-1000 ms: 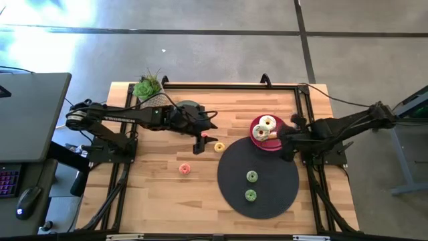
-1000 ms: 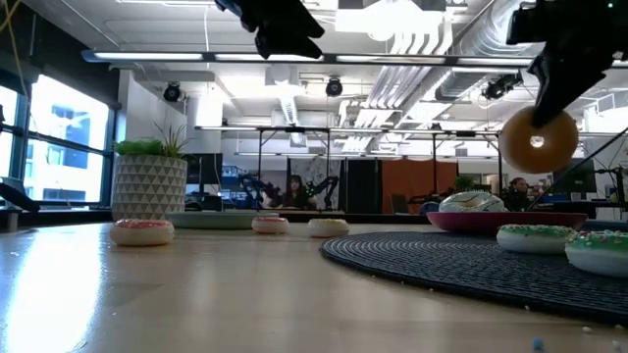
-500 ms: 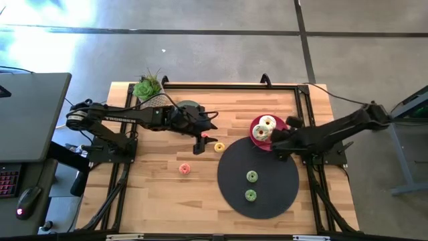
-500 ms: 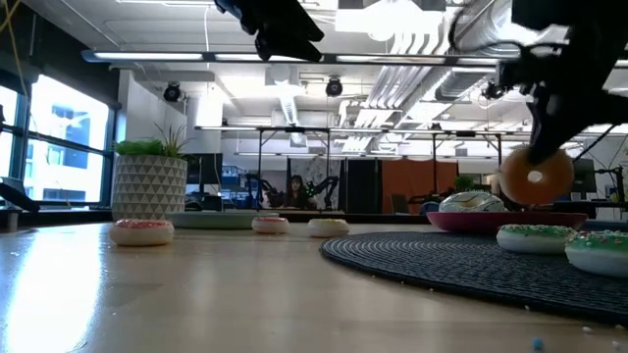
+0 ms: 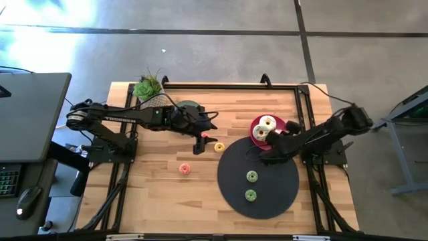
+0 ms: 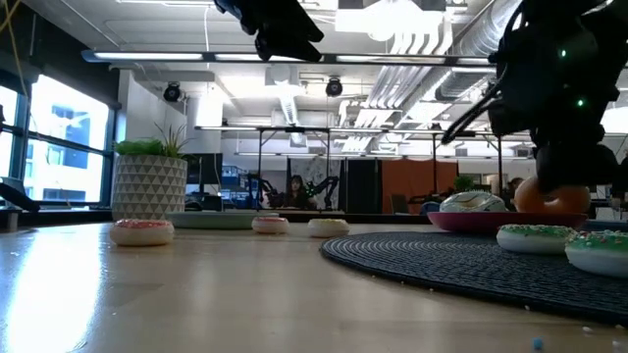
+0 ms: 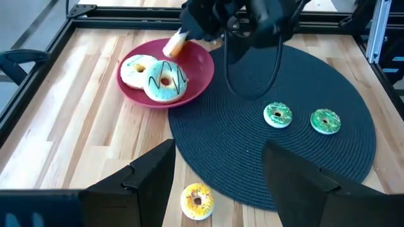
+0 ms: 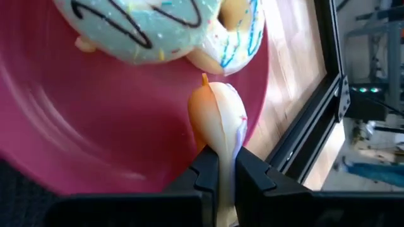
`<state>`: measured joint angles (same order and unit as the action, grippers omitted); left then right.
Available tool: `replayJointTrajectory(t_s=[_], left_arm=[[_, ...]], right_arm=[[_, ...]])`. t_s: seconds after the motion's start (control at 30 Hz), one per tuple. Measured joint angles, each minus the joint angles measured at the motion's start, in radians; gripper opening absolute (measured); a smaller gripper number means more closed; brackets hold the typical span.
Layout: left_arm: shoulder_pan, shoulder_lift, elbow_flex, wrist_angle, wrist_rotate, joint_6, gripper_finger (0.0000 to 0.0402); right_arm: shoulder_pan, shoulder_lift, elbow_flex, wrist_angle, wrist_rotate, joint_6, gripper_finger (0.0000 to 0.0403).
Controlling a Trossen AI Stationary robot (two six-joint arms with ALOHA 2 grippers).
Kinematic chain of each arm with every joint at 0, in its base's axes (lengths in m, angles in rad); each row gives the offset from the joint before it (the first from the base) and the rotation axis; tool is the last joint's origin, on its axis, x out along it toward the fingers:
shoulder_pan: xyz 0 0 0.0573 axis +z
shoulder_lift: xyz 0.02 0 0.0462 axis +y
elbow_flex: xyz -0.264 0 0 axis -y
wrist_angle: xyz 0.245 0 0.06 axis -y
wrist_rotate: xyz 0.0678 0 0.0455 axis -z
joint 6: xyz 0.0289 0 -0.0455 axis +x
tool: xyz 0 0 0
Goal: Pick & Place donuts
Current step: Put the big purple donut on the pink plate
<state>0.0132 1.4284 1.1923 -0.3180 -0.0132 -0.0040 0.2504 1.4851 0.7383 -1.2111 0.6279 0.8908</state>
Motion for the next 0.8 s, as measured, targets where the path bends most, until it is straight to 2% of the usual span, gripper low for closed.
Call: replayJointTrajectory(t_s=[0.2, 0.37, 0.57, 0.8], left_arm=[[0.0, 0.0, 0.0, -0.001, 0.001, 0.0, 0.0227], [0.0, 0.0, 0.0, -0.001, 0.001, 0.0, 0.0227], [0.0, 0.0, 0.0, 0.0, 0.002, 0.0, 0.0227], [0.0, 0.0, 0.0, -0.001, 0.002, 0.0, 0.0227]], right_arm=[[0.0, 0.076, 0.0, 0.035, 0.04, -0.019, 0.006], [-0.002, 0.087, 0.0, 0.068, 0.058, -0.038, 0.0104], [0.001, 0.084, 0.0, 0.099, -0.054, -0.048, 0.0144], [0.021, 0.084, 0.024, 0.085, -0.142, -0.061, 0.0165]])
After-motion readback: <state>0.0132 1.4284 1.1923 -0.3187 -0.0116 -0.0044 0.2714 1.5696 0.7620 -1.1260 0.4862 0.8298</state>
